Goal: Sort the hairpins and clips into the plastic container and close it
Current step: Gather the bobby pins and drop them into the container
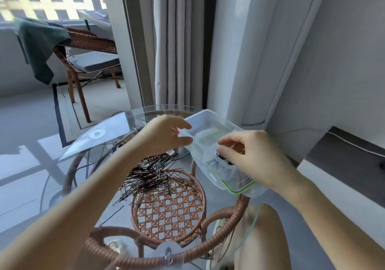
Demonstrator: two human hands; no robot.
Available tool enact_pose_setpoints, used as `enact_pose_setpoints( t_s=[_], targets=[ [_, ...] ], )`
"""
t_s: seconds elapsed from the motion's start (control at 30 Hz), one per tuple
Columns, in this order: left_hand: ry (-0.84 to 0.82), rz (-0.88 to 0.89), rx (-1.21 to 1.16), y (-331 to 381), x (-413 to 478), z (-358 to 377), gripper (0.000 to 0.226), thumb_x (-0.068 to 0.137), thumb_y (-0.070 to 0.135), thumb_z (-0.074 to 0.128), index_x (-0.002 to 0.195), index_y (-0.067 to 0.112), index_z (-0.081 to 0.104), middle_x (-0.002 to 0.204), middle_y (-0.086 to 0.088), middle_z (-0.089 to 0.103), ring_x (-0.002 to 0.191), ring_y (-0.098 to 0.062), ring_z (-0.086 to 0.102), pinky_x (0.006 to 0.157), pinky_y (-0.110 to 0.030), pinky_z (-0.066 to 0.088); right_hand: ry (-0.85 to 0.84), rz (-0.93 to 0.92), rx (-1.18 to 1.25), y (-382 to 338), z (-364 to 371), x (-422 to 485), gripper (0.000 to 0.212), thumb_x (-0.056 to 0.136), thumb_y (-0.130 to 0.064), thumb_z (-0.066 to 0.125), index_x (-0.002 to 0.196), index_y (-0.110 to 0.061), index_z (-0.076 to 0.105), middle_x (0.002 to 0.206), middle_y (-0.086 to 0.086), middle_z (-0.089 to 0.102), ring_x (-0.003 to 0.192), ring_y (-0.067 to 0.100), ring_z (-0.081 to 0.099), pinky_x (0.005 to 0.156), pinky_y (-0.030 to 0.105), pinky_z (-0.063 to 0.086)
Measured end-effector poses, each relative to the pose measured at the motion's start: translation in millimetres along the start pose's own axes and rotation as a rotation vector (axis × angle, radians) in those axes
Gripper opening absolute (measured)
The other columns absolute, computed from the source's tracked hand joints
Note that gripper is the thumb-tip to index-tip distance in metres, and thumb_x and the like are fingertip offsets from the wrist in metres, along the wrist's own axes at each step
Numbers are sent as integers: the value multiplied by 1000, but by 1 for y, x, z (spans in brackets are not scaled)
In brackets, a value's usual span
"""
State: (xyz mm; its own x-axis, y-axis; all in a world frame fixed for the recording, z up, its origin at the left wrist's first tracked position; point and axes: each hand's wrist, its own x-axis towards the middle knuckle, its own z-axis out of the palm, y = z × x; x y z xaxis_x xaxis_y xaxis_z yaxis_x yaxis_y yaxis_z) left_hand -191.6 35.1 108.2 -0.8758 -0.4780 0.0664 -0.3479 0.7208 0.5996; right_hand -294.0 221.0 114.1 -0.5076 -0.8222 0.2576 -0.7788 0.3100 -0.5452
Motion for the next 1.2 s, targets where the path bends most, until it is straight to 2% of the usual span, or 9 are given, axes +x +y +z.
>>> enact_pose_setpoints(
  t_s=[0.1,0.17,0.33,0.47,0.63,0.8,0.9,1.03,1.2],
  targets=[
    [14,-66,110,-47,-46,-11,65,71,49,66,131,35,45,136,2,50,117,-13,51,96,-28,43,-310,-121,-164,-17,37,-11,56,78,-51,63,126,-24,54,116,-10,57,97,7,57,87,22,45],
    [-57,-122,291,-78,-77,-11,91,58,78,48,139,43,27,149,4,30,133,-16,33,107,-37,32,-440,-175,-308,-17,67,-15,74,76,-57,61,136,-21,39,130,-6,45,113,15,51,95,30,44],
    [-224,-253,503,-138,-134,0,123,27,99,18,137,51,-6,157,-1,2,144,-23,6,116,-45,15,-535,-1,-430,-1,123,-2,115,65,-73,60,149,-21,1,155,11,12,140,30,21,111,43,26],
    [-172,-270,514,-151,-137,5,126,24,99,13,138,49,-8,157,1,0,145,-21,3,115,-43,13,-526,35,-409,-10,144,20,120,61,-78,58,149,-23,-2,155,18,10,142,33,19,112,44,25],
    [-112,-202,500,-157,-111,6,127,33,99,14,144,37,14,153,5,23,139,-21,21,114,-43,20,-496,-29,-371,-23,161,39,112,64,-73,61,149,-22,8,149,15,24,131,32,37,105,43,36],
    [-52,-109,456,-151,-105,8,87,60,73,37,137,33,38,129,5,53,116,-16,46,99,-29,39,-498,-134,-336,-38,170,43,78,81,-50,62,141,-16,27,130,15,39,112,32,51,91,42,47],
    [39,-79,454,-142,-108,18,63,78,47,58,135,26,44,120,0,60,111,-18,53,97,-29,41,-451,-155,-303,-42,174,39,48,88,-35,59,127,-11,44,119,14,49,106,33,55,87,41,47],
    [94,-104,438,-128,-108,24,43,85,32,58,126,21,55,112,-4,64,104,-20,58,92,-27,44,-374,-201,-248,-42,175,33,23,92,-15,54,113,-6,55,110,13,57,101,32,58,84,42,50],
    [85,-183,398,-120,-101,23,24,87,23,58,109,18,67,100,-1,68,79,-14,56,73,-18,43,-252,-271,-211,-37,170,30,17,89,-1,52,99,-3,65,100,11,63,93,27,62,83,40,50]
  ],
)
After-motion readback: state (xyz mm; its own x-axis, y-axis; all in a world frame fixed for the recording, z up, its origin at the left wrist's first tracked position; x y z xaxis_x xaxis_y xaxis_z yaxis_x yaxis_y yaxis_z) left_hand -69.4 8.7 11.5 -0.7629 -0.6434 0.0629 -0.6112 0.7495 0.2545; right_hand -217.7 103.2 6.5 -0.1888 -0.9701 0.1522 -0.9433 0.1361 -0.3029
